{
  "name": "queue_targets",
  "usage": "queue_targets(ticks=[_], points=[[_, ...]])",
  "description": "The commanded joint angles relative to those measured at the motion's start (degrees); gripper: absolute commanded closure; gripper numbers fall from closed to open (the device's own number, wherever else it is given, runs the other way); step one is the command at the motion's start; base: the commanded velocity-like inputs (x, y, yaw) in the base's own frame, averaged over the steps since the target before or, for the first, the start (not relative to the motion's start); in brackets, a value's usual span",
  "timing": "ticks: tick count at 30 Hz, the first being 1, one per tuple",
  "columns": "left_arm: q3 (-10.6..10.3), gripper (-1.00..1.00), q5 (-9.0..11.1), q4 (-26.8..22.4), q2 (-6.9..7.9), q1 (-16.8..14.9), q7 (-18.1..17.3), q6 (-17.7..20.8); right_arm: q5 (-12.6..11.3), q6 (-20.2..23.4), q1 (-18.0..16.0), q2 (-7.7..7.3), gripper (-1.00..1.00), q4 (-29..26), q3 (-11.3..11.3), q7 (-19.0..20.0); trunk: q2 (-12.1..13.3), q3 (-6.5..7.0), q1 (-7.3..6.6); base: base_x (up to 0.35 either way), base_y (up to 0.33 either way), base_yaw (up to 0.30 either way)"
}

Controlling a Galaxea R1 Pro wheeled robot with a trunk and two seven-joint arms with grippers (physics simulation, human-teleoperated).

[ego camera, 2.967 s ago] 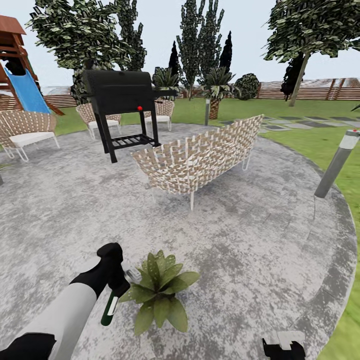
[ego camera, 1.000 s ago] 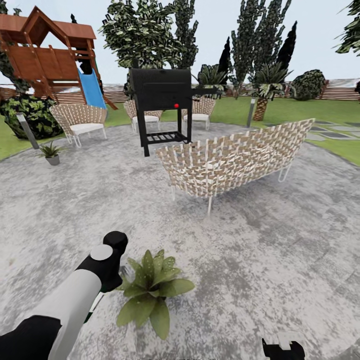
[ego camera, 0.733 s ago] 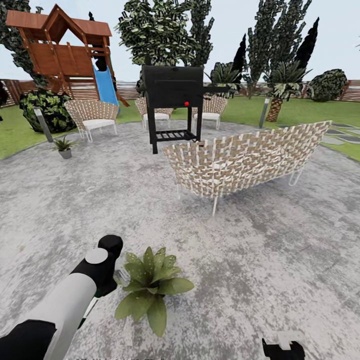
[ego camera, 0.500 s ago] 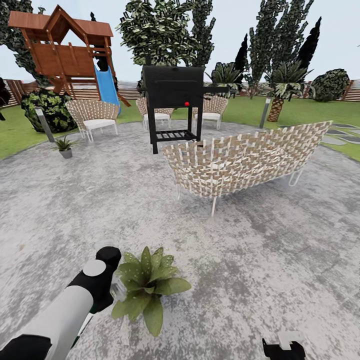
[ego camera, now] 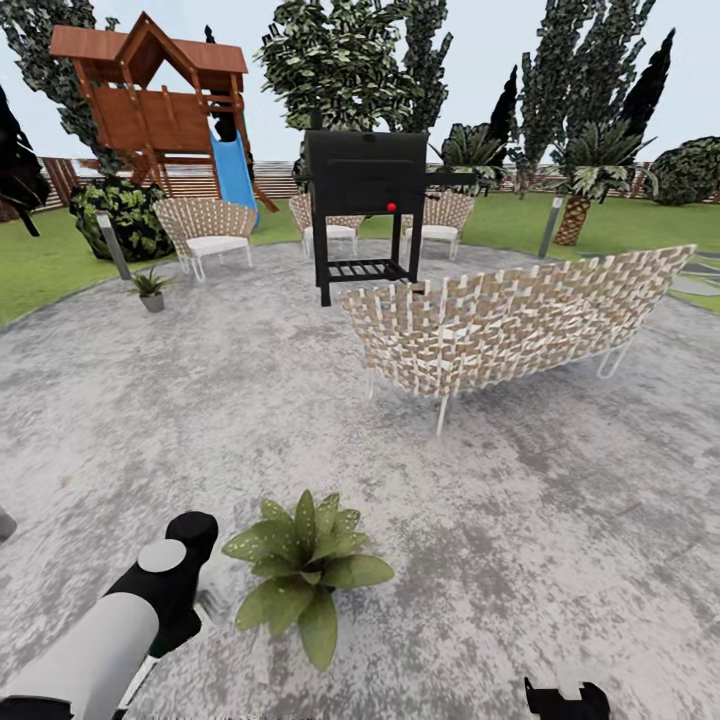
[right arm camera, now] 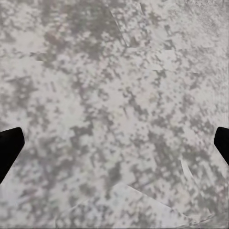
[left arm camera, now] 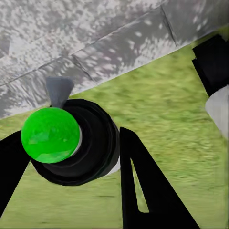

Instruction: Pick up the pesticide atomizer in the garden and spray insectifuge to fully cover both potted plants in the garden.

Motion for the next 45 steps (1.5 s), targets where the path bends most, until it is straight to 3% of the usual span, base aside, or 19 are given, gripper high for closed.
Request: queue_targets(ticks=[1, 4, 6, 13, 19, 23, 27, 33, 45], points=[[-0.34, 1.00, 0.32, -0.03, -0.44, -0.03, -0.56, 0.60, 0.62, -0.18, -0.04, -0.02, -1.00, 0.11, -0.30, -0.36, -0.02, -0.05, -0.01, 0.000, 0.000, 0.274], [-0.42, 1.00, 1.00, -0.40, -1.60, -0.03, -0.56, 0.63, 0.62, -0.18, -0.04, -0.02, -1.00, 0.11, -0.30, -0.36, -0.02, -0.05, -0.01, 0.000, 0.000, 0.276], [-0.46, 1.00, 1.15, -0.72, -3.24, -0.03, -0.56, 0.64, 0.62, -0.18, -0.05, -0.02, -1.00, 0.11, -0.30, -0.36, -0.02, -0.05, -0.01, 0.060, -0.129, 0.101], [-0.36, 1.00, 1.24, -0.15, -3.86, 0.02, 0.37, 0.64, 0.62, -0.18, -0.04, -0.11, -1.00, 0.11, -0.30, -0.36, -0.02, -0.05, -0.01, 0.085, -0.164, 0.006], [0.04, 1.00, 1.51, 0.05, -3.35, 3.64, 3.77, 0.62, 0.62, -0.18, -0.04, -0.11, -1.00, 0.11, -0.30, -0.36, -0.02, -0.05, -0.01, 0.003, -0.006, 0.000], [1.66, 1.00, 5.32, -0.29, -2.40, 4.93, 6.98, 0.54, 0.62, -0.18, -0.04, -0.07, -1.00, 0.11, -0.30, -0.36, -0.02, -0.05, -0.01, 0.000, 0.000, 0.055], [2.01, 1.00, 9.12, -0.69, -2.57, 5.06, 11.38, 0.47, 0.62, -0.18, -0.04, -0.03, -1.00, 0.11, -0.30, -0.36, -0.02, -0.05, -0.01, 0.000, 0.000, 0.238], [1.83, 1.00, 12.13, -0.90, -3.54, 5.00, 12.15, 0.41, 0.62, -0.18, -0.04, -0.02, -1.00, 0.11, -0.30, -0.36, -0.02, -0.05, -0.01, 0.000, 0.000, 0.145], [1.81, 1.00, 12.76, -0.97, -3.56, 4.74, 12.18, 0.45, 0.62, -0.18, -0.04, -0.03, -1.00, 0.12, -0.27, -0.36, -0.02, -0.05, -0.01, 0.064, -0.225, 0.009]])
